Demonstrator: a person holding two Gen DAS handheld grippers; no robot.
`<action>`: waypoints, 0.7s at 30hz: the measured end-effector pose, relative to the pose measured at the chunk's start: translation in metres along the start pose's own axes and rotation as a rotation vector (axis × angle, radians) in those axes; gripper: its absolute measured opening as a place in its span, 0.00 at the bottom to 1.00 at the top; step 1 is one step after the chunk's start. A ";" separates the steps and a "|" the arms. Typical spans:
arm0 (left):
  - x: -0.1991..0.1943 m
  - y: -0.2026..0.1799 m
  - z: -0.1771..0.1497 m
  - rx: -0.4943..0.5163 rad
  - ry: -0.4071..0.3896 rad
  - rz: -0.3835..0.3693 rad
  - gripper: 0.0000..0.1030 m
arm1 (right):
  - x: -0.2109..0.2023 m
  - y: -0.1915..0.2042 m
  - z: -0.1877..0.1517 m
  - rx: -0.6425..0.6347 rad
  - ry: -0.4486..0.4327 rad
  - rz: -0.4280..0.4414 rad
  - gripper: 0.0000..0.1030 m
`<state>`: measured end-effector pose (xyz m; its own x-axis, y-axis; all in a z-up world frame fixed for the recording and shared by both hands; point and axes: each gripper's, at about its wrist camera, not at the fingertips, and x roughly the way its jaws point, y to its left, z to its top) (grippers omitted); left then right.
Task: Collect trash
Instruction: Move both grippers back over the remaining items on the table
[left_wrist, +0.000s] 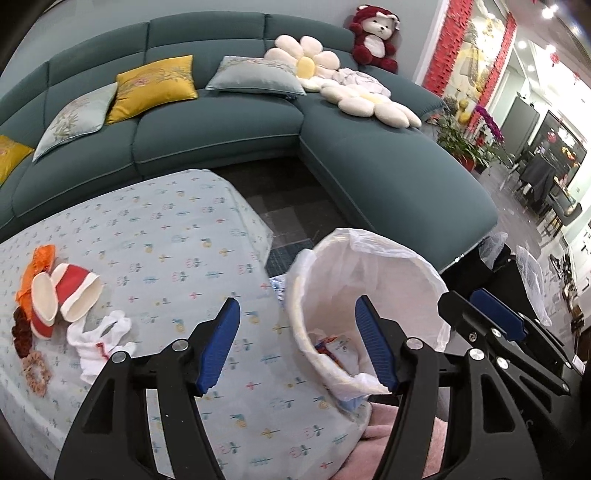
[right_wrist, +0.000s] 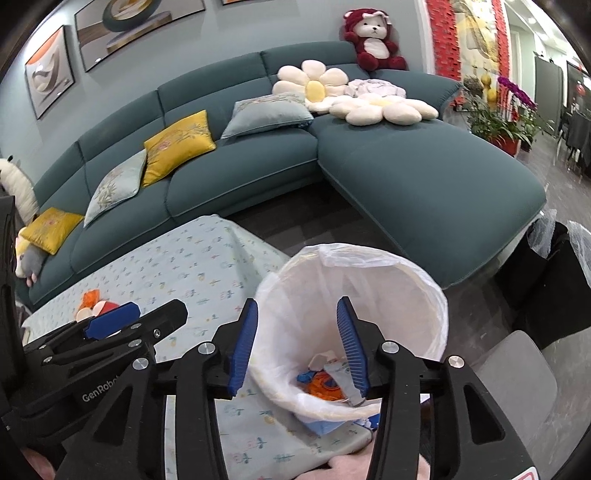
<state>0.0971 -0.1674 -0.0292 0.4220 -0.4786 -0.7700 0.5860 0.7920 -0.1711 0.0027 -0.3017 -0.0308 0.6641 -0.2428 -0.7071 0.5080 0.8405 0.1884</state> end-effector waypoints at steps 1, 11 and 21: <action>-0.003 0.005 0.000 -0.008 -0.004 0.004 0.61 | -0.001 0.005 -0.001 -0.007 0.000 0.005 0.45; -0.039 0.077 -0.013 -0.110 -0.045 0.079 0.66 | -0.009 0.065 -0.011 -0.093 0.009 0.065 0.52; -0.072 0.168 -0.051 -0.225 -0.052 0.192 0.70 | -0.010 0.151 -0.043 -0.221 0.062 0.147 0.58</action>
<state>0.1300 0.0199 -0.0338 0.5489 -0.3257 -0.7698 0.3259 0.9315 -0.1617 0.0494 -0.1513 -0.0249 0.6840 -0.0858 -0.7244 0.2719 0.9515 0.1440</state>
